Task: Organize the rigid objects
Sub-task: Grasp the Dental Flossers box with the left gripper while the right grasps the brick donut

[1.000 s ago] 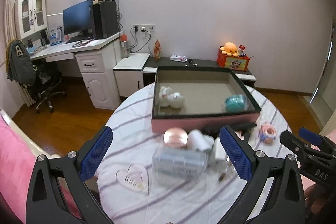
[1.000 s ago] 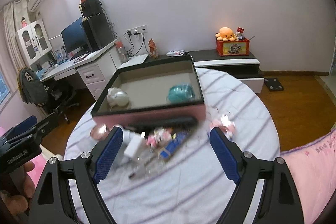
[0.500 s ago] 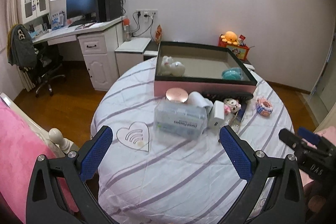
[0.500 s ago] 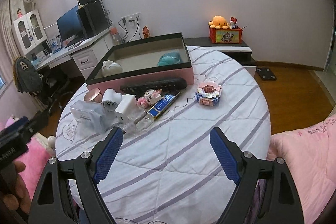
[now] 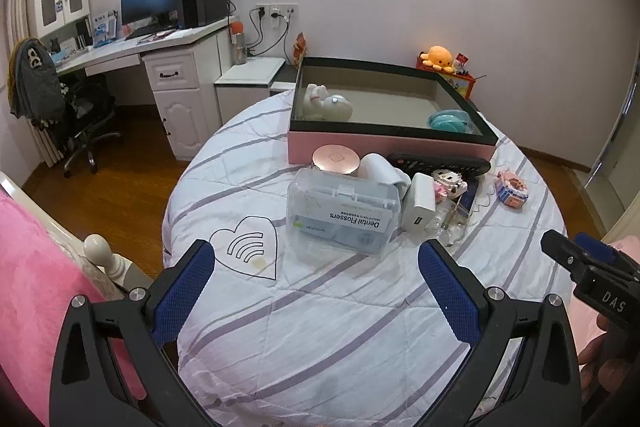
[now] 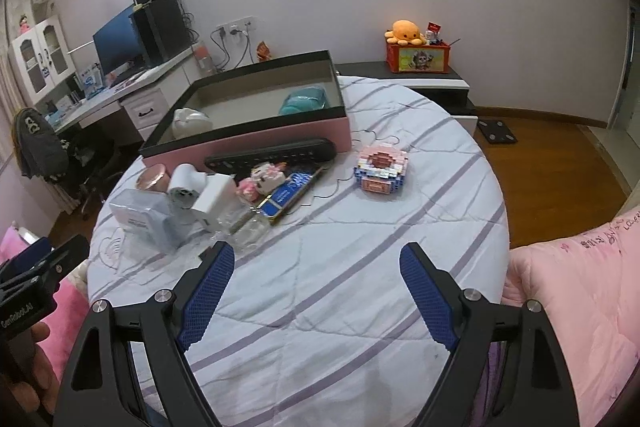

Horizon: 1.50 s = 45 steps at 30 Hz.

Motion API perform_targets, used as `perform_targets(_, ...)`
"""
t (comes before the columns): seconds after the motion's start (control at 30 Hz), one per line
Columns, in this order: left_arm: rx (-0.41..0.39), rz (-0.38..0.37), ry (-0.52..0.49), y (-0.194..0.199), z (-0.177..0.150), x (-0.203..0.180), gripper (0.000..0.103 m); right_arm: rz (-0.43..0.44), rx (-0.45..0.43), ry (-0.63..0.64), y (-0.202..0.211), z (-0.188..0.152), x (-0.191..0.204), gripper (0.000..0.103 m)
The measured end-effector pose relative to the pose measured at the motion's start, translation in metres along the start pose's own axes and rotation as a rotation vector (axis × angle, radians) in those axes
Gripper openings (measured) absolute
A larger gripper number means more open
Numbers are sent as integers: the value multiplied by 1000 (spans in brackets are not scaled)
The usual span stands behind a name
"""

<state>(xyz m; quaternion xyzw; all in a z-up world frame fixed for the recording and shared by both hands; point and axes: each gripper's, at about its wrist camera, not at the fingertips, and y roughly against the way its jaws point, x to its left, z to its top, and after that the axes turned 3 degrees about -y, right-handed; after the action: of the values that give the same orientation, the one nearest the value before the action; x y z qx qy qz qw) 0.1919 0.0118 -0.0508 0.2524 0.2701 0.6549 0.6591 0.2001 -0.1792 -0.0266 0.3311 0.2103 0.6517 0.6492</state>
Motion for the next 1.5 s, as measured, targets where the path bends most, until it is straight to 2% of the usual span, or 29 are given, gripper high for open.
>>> perform_targets(0.57, 17, 30, -41, -71, 1, -17, 103, -57, 35, -50, -42, 22, -25, 86)
perform_targets(0.77, 30, -33, -24, -93, 6, -11, 103, -89, 54, -48, -64, 30, -31, 86)
perform_targets(1.0, 57, -24, -50, -113, 12, -18, 103, -135, 82, -81, -96, 41, -44, 86)
perform_targets(1.1, 73, -52, -43, -119, 15, -17, 95, -163, 85, -78, -111, 48, -48, 86)
perform_targets(1.3, 75, -50, -43, -120, 15, -18, 95, -191, 96, -66, -134, 57, -51, 86)
perform_targets(1.33, 75, -47, -44, -120, 15, -18, 95, -192, 92, -58, -135, 58, -50, 82)
perform_targets(1.37, 75, -45, -46, -119, 15, -18, 95, -189, 90, -51, -136, 58, -49, 68)
perform_targets(1.43, 74, -39, -41, -118, 15, -18, 95, -195, 84, -33, -134, 58, -45, 56)
perform_targets(1.5, 73, -36, -34, -116, 14, -16, 95, -182, 81, -22, -132, 57, -43, 56)
